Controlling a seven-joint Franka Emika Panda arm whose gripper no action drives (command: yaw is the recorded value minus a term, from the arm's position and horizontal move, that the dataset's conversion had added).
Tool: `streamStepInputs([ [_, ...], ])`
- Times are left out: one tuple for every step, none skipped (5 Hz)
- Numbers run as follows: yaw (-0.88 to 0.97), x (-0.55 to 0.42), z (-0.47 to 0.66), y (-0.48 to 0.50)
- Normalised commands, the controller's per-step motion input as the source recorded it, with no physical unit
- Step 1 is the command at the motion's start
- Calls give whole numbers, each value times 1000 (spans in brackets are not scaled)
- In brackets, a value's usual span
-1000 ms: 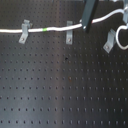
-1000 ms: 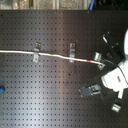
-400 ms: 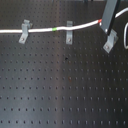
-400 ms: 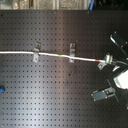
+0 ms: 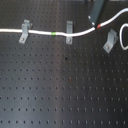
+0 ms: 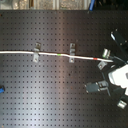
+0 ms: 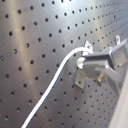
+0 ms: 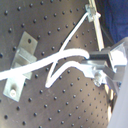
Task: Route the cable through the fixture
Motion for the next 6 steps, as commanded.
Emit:
streamStepInputs([
  [106,-224,68,-89],
  [-126,-329,94,-305],
  [100,-322,74,-85],
  [417,-405,7,171],
  [394,-394,6,328],
  [397,-343,-16,393],
])
